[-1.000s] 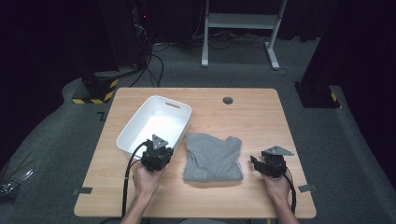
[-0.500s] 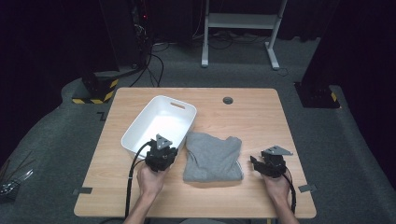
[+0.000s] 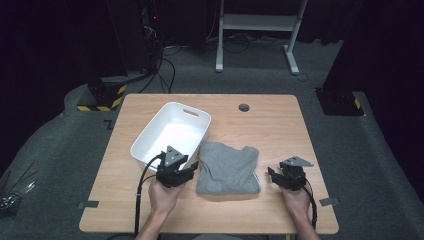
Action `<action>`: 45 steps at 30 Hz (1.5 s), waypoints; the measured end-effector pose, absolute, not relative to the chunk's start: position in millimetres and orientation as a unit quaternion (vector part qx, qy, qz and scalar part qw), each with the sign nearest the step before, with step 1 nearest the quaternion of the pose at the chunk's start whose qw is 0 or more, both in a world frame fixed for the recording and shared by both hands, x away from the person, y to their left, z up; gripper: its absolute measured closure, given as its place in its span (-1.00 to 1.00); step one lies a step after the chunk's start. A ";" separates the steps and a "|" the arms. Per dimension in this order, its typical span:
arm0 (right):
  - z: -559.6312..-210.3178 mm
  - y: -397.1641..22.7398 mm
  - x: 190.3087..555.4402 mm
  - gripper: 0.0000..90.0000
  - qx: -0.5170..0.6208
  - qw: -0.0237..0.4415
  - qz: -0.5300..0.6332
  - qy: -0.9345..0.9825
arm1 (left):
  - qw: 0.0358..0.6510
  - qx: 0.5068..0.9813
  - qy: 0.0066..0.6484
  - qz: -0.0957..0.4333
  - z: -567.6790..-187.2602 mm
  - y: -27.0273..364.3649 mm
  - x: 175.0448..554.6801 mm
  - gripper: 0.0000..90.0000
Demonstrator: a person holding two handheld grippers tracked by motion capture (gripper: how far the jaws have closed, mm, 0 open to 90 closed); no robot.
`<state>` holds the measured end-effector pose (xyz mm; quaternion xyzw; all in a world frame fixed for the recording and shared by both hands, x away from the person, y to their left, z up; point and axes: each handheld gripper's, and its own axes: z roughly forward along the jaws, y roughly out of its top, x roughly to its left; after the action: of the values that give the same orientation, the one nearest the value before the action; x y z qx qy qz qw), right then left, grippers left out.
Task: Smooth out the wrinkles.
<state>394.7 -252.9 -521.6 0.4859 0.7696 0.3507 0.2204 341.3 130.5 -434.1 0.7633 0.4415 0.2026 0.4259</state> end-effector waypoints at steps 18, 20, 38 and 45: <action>-521.2 -250.2 391.0 -0.01 0.476 0.237 0.350 0.771 | 0.380 0.778 0.468 0.177 -492.1 66.6 363.5 -0.46; -521.1 -250.0 390.7 -0.01 0.475 0.237 0.351 0.771 | 0.380 0.771 0.478 0.181 -494.5 67.6 365.4 -0.50; -521.1 -248.7 390.2 -0.02 0.467 0.242 0.350 0.775 | 0.344 0.776 0.490 0.199 -514.7 61.0 371.5 -0.74; -521.1 -248.0 390.0 -0.03 0.467 0.243 0.348 0.775 | 0.330 0.782 0.491 0.195 -515.7 59.8 371.3 -0.79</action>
<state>390.0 -248.0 -521.1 0.4674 0.7751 0.3484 0.2435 371.3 59.8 -515.7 0.7821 0.4910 0.1953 0.3304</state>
